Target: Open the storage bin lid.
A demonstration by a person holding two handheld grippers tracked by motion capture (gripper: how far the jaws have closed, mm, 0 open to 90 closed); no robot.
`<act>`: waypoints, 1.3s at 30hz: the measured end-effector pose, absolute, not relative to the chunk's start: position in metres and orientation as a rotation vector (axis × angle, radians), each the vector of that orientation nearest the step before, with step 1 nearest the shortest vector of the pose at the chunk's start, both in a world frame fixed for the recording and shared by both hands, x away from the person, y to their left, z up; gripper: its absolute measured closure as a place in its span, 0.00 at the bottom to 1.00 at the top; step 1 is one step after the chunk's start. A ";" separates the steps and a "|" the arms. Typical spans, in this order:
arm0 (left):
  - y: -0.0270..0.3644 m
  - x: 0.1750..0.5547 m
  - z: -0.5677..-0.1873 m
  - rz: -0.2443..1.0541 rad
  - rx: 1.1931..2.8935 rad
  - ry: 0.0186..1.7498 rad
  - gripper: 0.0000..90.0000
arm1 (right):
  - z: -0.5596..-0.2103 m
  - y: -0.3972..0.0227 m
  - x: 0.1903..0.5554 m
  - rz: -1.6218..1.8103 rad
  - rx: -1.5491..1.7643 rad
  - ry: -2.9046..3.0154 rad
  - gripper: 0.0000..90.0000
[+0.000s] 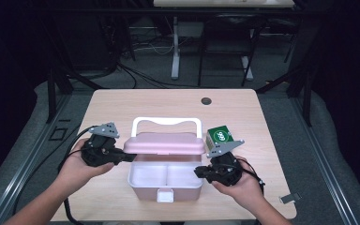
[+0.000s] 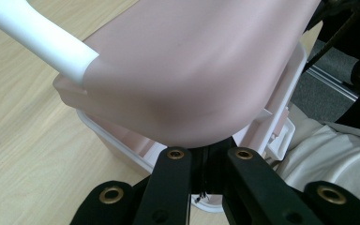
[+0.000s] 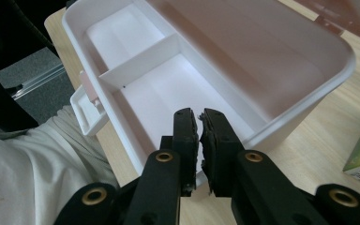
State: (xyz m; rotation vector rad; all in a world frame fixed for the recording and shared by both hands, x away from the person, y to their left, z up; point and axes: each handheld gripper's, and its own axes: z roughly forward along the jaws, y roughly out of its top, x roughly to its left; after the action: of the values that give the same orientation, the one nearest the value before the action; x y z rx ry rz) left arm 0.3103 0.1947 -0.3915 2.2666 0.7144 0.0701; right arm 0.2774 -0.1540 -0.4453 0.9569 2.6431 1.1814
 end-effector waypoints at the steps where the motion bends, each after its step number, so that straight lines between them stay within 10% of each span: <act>1: 0.195 0.311 -0.391 0.070 2.265 0.717 1.00 | -0.446 -0.153 0.277 1.183 0.951 2.645 0.94; 39: 0.195 0.321 -0.381 0.088 2.237 0.735 1.00 | -0.470 -0.133 0.272 1.115 0.873 2.704 1.00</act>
State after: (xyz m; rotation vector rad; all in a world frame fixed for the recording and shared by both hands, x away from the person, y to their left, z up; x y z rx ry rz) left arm 0.3213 0.1946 -0.3810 2.2373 0.7345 0.0881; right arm 0.2722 -0.1330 -0.4698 0.8726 2.7044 1.1150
